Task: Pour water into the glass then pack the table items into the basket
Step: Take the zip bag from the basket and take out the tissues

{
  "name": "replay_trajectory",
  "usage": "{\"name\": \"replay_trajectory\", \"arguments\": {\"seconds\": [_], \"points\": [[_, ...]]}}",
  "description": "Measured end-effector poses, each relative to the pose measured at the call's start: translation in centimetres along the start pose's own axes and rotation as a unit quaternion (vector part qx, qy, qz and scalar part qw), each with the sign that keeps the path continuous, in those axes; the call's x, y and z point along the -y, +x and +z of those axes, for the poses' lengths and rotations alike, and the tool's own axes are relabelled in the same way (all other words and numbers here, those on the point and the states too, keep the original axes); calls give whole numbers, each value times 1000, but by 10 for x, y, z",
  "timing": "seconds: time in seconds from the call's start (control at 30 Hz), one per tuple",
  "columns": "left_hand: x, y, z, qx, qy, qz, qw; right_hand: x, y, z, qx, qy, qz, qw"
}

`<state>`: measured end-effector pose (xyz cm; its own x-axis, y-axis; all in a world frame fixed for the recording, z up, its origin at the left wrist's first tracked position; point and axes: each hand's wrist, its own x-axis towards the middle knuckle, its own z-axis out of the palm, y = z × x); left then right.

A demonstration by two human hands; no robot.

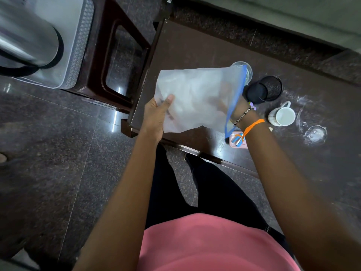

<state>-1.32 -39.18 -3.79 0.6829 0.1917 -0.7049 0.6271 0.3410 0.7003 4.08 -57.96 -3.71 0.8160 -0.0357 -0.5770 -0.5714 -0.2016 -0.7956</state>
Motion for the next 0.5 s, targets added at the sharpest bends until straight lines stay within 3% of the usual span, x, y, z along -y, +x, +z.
{"name": "replay_trajectory", "arguments": {"seconds": [0.07, 0.13, 0.33, 0.5], "points": [[1, 2, -3, -30, -9, -9, 999, 6, 0, 0, 50, 21, 13, 998], [3, 5, -9, -49, -12, -23, 998, 5, 1, -9, 40, 27, 25, 999], [6, 3, -12, 28, -42, -25, 998, -2, -4, -17, 23, 16, -39, 999], [6, 1, -6, 25, -33, -13, 999, -7, -1, -24, 56, -19, -101, 993]]}}
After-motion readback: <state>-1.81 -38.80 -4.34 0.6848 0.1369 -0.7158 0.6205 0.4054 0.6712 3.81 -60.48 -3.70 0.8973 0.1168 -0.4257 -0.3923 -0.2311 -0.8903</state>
